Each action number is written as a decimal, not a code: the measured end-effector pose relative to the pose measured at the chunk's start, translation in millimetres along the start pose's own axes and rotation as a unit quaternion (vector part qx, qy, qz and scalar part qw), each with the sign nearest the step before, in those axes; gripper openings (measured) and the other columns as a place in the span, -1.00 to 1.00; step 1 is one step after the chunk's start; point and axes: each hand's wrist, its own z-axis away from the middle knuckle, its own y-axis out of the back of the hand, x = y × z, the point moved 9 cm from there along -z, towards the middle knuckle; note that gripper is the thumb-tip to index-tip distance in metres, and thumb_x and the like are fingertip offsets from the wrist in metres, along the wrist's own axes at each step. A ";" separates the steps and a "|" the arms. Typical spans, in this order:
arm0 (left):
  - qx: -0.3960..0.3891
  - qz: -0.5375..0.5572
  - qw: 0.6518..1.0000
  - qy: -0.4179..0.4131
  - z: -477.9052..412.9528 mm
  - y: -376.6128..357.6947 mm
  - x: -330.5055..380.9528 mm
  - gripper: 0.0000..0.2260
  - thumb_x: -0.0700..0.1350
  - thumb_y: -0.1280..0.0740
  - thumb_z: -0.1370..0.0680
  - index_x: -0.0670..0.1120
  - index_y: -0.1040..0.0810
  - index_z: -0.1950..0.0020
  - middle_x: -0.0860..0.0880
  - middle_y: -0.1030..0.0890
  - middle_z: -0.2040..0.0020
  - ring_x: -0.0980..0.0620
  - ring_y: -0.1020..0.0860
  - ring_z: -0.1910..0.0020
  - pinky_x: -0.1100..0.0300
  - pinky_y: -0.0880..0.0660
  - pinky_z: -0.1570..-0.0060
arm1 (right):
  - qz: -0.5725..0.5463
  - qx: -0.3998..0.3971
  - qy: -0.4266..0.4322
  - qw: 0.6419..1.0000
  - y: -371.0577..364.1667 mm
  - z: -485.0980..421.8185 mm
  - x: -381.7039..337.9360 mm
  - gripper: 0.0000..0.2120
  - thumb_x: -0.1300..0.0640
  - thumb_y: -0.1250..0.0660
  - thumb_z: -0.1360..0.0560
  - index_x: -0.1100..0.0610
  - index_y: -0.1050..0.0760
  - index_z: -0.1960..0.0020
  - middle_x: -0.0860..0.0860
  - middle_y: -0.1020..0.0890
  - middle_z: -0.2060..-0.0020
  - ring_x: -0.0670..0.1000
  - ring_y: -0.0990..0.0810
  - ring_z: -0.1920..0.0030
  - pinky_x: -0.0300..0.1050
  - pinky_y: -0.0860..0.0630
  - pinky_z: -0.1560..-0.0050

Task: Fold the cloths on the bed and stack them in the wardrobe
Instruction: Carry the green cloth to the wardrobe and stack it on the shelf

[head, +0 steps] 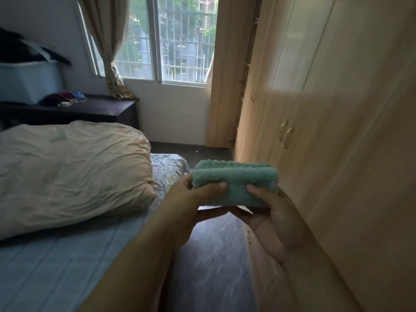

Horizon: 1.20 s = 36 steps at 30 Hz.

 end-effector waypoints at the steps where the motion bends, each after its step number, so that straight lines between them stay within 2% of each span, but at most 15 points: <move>1: 0.006 0.004 1.000 -0.003 -15.1 -1.8 1.4 -0.60 -0.19 -0.55 -0.37 -0.13 -0.67 -0.21 -0.15 -0.72 -0.13 -0.09 -0.73 -0.09 -0.01 -0.68 0.09 | -0.004 -0.007 0.002 1.000 3.6 -16.4 -3.8 -0.54 0.30 -0.35 -0.48 0.24 -0.50 -0.38 0.24 -0.62 -0.28 0.25 -0.59 -0.32 0.29 -0.57 -0.22; 4: 0.023 0.010 1.000 -0.014 -63.4 -12.0 7.1 -0.65 -0.17 -0.53 -0.43 -0.14 -0.68 -0.21 -0.16 -0.72 -0.14 -0.11 -0.72 -0.11 -0.04 -0.68 0.08 | -0.012 -0.026 0.001 1.000 16.6 -67.5 -19.6 -0.54 0.31 -0.34 -0.48 0.25 -0.49 -0.39 0.25 -0.61 -0.28 0.27 -0.61 -0.29 0.27 -0.59 -0.19; 9: 0.044 0.012 0.999 -0.030 -142.2 -25.6 23.7 -0.62 -0.13 -0.52 -0.44 -0.15 -0.65 -0.24 -0.16 -0.72 -0.17 -0.11 -0.72 -0.12 0.01 -0.67 0.09 | -0.007 -0.042 -0.009 0.999 33.7 -152.1 -49.7 -0.52 0.31 -0.35 -0.44 0.24 -0.51 -0.36 0.26 -0.63 -0.26 0.27 -0.63 -0.25 0.17 -0.64 -0.07; 12: 0.054 -0.004 0.998 -0.045 -178.2 -24.6 33.3 -0.54 -0.12 -0.55 -0.40 -0.12 -0.61 -0.29 -0.16 -0.69 -0.21 -0.11 -0.72 -0.12 -0.04 -0.67 0.08 | 0.004 -0.052 -0.014 0.999 36.1 -191.9 -55.8 -0.51 0.30 -0.35 -0.42 0.24 -0.52 -0.35 0.25 -0.63 -0.24 0.27 -0.63 -0.24 0.14 -0.65 -0.03; 14: 0.068 -0.016 0.995 -0.069 -202.0 -20.5 41.4 -0.45 -0.12 -0.57 -0.36 -0.03 -0.55 -0.33 -0.16 -0.65 -0.24 -0.14 -0.73 -0.08 -0.11 -0.68 0.10 | 0.006 -0.054 -0.022 0.998 38.7 -218.0 -58.4 -0.52 0.30 -0.36 -0.40 0.24 -0.54 -0.33 0.25 -0.64 -0.23 0.27 -0.64 -0.23 0.14 -0.66 -0.01; 17: 0.067 -0.032 0.990 -0.117 -244.3 -15.4 56.5 -0.35 -0.17 -0.57 -0.35 0.21 -0.50 -0.37 -0.12 -0.63 -0.23 -0.21 -0.71 -0.09 -0.25 -0.67 0.09 | 0.015 -0.061 -0.029 0.998 43.8 -264.5 -61.7 -0.54 0.30 -0.36 -0.40 0.24 -0.54 -0.31 0.25 -0.64 -0.23 0.27 -0.64 -0.22 0.15 -0.66 0.00; 19: 0.055 -0.051 0.988 -0.137 -273.2 -11.3 62.7 -0.42 -0.17 -0.54 -0.39 0.22 -0.53 -0.34 -0.09 -0.65 -0.21 -0.21 -0.70 -0.11 -0.25 -0.67 0.10 | 0.025 -0.067 -0.030 0.997 46.4 -296.1 -61.4 -0.54 0.30 -0.36 -0.41 0.25 -0.54 -0.31 0.24 -0.64 -0.23 0.27 -0.65 -0.22 0.17 -0.65 -0.02; 23: 0.055 -0.059 0.987 -0.141 -338.9 12.7 70.4 -0.66 -0.13 -0.55 -0.43 0.03 -0.64 -0.18 -0.07 -0.68 -0.18 -0.19 -0.71 -0.07 -0.15 -0.67 0.16 | 0.051 -0.071 -0.023 0.996 44.3 -367.2 -60.9 -0.53 0.28 -0.38 -0.42 0.22 -0.53 -0.34 0.21 -0.65 -0.22 0.23 -0.66 -0.21 0.20 -0.65 -0.04; 28: 0.057 -0.053 0.985 -0.152 -421.9 49.8 95.8 -0.73 -0.12 -0.53 -0.41 -0.07 -0.64 -0.09 -0.11 -0.69 -0.13 -0.20 -0.72 0.01 -0.16 -0.66 0.18 | 0.106 -0.060 0.010 0.993 27.7 -461.2 -69.5 -0.50 0.15 -0.49 -0.46 0.19 -0.49 -0.37 0.22 -0.60 -0.28 0.25 -0.64 -0.24 0.23 -0.63 -0.06; 30: 0.055 -0.054 0.986 -0.150 -460.2 64.6 110.0 -0.75 -0.12 -0.56 -0.42 -0.06 -0.66 -0.07 -0.10 -0.69 -0.12 -0.18 -0.73 0.01 -0.16 -0.66 0.17 | 0.116 -0.032 0.025 0.992 21.5 -503.4 -76.6 -0.44 0.08 -0.54 -0.44 0.12 -0.47 -0.39 0.18 -0.58 -0.31 0.25 -0.62 -0.25 0.22 -0.64 -0.03; 32: 0.049 -0.051 0.986 -0.151 -497.4 76.0 125.4 -0.77 -0.13 -0.59 -0.42 -0.06 -0.67 -0.03 -0.07 -0.71 -0.05 -0.13 -0.74 0.04 -0.13 -0.66 0.19 | 0.121 0.000 0.047 0.992 16.4 -541.5 -86.6 -0.47 0.07 -0.52 -0.39 0.05 -0.53 -0.34 0.14 -0.61 -0.26 0.23 -0.64 -0.21 0.21 -0.66 0.01; 36: 0.054 -0.054 0.986 -0.149 -558.9 90.7 142.5 -0.85 -0.09 -0.53 -0.42 -0.06 -0.66 0.05 -0.07 -0.71 0.05 -0.09 -0.73 0.11 -0.08 -0.66 0.21 | 0.157 0.025 0.083 0.984 8.3 -600.8 -95.1 -0.59 0.06 -0.46 -0.39 0.14 -0.59 -0.21 0.18 -0.67 -0.16 0.27 -0.66 -0.17 0.26 -0.67 0.04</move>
